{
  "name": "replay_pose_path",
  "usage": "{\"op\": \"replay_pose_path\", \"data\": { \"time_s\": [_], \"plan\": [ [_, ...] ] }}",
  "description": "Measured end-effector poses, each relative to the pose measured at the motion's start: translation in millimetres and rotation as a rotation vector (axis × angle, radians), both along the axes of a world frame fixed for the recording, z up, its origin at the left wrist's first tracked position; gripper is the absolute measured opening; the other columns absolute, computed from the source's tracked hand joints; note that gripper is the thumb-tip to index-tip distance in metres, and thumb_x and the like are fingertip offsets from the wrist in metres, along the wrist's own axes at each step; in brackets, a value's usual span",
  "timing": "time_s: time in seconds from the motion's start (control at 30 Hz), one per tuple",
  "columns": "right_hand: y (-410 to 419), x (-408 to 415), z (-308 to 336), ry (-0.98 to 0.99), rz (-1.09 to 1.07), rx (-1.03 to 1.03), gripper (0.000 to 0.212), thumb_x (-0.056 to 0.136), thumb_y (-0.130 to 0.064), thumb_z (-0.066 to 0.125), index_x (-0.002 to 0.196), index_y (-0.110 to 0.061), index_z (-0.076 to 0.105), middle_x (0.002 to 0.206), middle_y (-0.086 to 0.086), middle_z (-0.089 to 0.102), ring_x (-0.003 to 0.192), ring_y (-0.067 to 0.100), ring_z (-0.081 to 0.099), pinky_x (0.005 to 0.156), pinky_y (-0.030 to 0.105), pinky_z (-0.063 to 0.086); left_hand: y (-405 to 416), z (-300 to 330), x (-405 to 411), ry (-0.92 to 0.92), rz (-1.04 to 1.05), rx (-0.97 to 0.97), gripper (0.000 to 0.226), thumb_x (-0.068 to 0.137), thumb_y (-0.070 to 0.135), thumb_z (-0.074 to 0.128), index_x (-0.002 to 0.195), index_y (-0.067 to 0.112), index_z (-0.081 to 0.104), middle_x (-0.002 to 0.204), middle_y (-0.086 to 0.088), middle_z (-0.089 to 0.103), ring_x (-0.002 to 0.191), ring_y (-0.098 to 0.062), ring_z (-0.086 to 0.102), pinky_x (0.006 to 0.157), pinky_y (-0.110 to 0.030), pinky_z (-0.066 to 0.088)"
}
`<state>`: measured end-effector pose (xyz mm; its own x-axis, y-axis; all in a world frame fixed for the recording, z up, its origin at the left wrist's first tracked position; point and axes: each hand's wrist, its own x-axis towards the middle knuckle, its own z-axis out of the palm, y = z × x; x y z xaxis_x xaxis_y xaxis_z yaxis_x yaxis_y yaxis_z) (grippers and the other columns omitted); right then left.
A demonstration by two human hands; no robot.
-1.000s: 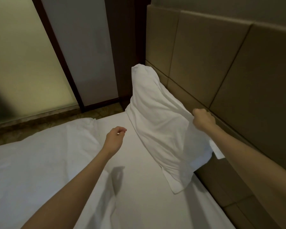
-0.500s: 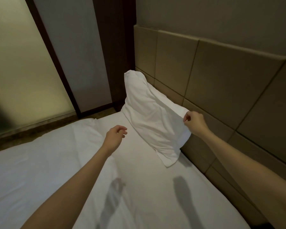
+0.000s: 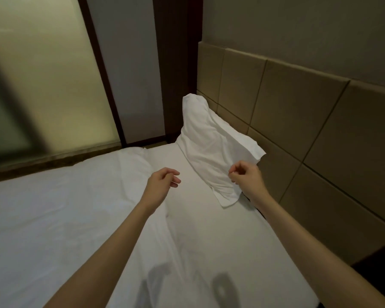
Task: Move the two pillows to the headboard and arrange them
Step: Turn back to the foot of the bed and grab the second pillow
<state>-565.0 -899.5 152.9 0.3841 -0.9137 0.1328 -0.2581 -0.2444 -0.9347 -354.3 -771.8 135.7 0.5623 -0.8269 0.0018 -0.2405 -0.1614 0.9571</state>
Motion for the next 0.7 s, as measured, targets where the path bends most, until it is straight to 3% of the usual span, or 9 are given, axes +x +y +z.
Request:
{"op": "replay_pose_path", "data": {
  "time_s": [0.2,0.4,0.7],
  "plan": [
    [52.1,-16.1,-23.4,-0.084,0.104,0.104,0.025,0.077,0.006,0.060,0.066,-0.017,0.059,0.056,-0.005,0.054,0.055,0.008,0.052,0.055,0.021,0.043,64.6,-16.3,-37.3,0.059,0.101,-0.015,0.028,0.092,0.013,0.042,0.092,0.019,0.070,0.082,0.000,0.073,0.070,-0.005,0.066,0.070,-0.018,0.046],
    [113.4,-6.6,-44.3,-0.075,0.216,0.231,0.023,0.077,0.005,0.061,0.068,-0.016,0.059,0.061,-0.002,0.056,0.053,0.004,0.055,0.052,0.015,0.044,146.5,-48.3,-54.2,0.220,0.286,-0.003,0.029,0.091,0.010,0.042,0.088,0.020,0.070,0.075,0.004,0.072,0.071,-0.010,0.066,0.073,-0.025,0.047],
    [224.7,48.5,-85.3,0.066,0.403,0.322,0.024,0.078,0.005,0.061,0.067,-0.016,0.059,0.063,-0.001,0.057,0.056,0.011,0.054,0.055,0.020,0.043,289.7,-100.3,-36.3,0.330,0.540,0.046,0.030,0.092,0.008,0.041,0.089,0.017,0.069,0.079,-0.002,0.071,0.072,-0.014,0.065,0.072,-0.025,0.046]
  ]
}}
